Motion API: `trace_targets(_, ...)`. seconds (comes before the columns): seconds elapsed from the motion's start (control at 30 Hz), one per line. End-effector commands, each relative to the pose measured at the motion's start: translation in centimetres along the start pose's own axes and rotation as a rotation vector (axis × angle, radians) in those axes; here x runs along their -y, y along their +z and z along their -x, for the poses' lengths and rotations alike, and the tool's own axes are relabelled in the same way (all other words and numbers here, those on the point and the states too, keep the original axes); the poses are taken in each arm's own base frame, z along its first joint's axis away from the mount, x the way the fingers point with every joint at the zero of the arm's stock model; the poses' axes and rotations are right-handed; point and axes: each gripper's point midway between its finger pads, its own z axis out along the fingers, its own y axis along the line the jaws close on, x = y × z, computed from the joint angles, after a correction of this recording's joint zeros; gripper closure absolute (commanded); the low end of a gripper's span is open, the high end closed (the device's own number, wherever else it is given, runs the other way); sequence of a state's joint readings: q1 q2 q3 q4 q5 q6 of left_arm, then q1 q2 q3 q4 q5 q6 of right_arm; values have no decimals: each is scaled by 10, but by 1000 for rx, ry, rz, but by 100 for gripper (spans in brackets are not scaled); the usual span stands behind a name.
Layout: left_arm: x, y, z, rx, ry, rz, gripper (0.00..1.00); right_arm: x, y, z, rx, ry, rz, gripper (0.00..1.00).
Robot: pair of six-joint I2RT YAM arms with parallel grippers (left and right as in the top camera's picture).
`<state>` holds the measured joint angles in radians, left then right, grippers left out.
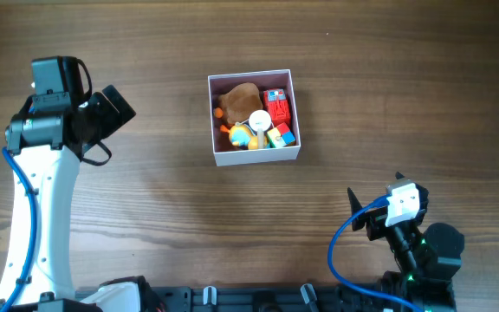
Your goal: Pack container
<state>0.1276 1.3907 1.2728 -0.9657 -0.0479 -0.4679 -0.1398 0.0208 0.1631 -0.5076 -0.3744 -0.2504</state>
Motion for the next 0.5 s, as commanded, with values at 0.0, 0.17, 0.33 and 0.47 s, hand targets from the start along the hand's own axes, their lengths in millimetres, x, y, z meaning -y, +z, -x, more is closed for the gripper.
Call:
trace_targets(0.0,-1,-5,5,20,13,-2,0,-5,0,2,18,11,24,0)
trace_targets(0.17,3,-20,6,59,19,-29,0,-5,0,1,18,11,24,0)
trace_targets(0.33,-5,-75,4,203,16,-76,0,-5,0,2,18,11,24,0)
trace_targets(0.47,-17,-112,-4,334,2,-127,0,-5,0,2,18,11,24,0)
